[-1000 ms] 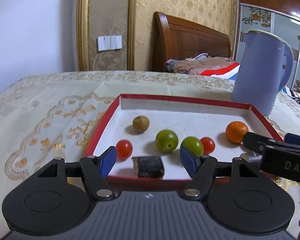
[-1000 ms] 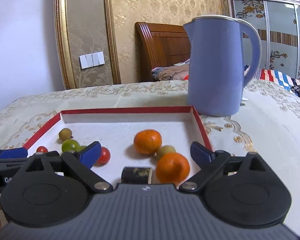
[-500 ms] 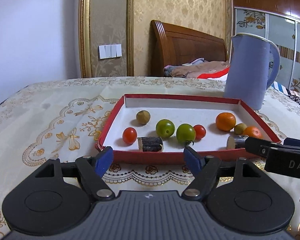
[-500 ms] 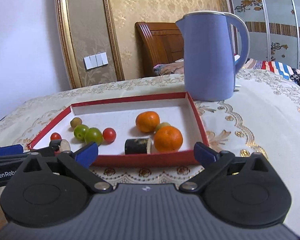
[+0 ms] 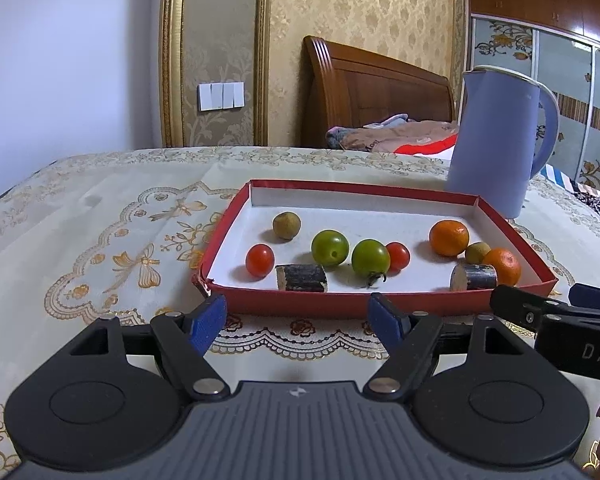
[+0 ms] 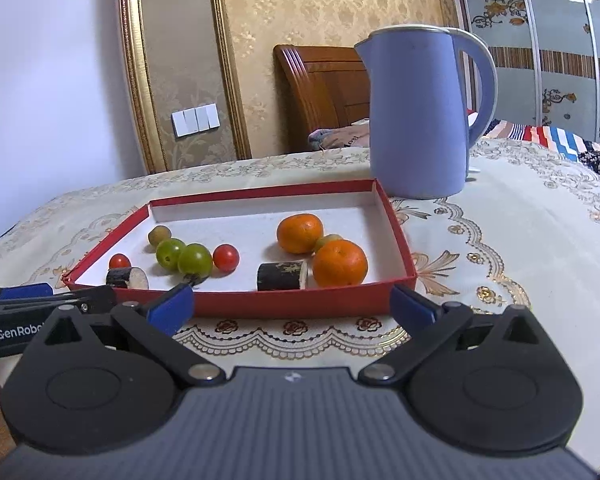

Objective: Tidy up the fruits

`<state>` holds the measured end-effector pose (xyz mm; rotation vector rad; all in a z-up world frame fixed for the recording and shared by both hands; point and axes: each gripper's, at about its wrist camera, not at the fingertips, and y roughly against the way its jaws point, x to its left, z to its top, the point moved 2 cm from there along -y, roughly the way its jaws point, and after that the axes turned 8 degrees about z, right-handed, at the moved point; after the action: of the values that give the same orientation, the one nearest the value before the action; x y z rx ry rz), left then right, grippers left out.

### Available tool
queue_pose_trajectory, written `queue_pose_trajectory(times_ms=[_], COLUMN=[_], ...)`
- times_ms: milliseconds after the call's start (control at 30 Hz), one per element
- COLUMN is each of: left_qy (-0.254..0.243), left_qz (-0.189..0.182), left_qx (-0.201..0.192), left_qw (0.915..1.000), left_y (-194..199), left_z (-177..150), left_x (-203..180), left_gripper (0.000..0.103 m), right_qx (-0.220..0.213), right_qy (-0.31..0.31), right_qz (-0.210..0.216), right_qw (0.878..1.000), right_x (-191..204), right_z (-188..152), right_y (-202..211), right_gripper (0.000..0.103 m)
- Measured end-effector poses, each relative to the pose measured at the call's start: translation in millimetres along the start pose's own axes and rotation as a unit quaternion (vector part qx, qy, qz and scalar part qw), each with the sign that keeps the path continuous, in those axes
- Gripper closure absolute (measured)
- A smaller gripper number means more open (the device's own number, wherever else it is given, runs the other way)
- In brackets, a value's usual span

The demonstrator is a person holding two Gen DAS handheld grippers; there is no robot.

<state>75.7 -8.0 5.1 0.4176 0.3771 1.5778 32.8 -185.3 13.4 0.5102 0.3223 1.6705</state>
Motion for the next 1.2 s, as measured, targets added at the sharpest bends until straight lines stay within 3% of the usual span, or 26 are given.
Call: queue_pose_trajectory(times_ms=[1200], left_qy=[-0.008], left_qz=[0.002], left_qx=[-0.003], left_qw=[1.0000], left_y=[0.2], left_z=[-1.8], left_x=[-1.2], left_gripper=[0.026], right_qx=[0.013], right_qy=[-0.006], right_qz=[0.000], right_qw=[1.000], right_x=[-0.5], right_z=[-2.5], right_y=[-3.8], right_gripper=[0.000])
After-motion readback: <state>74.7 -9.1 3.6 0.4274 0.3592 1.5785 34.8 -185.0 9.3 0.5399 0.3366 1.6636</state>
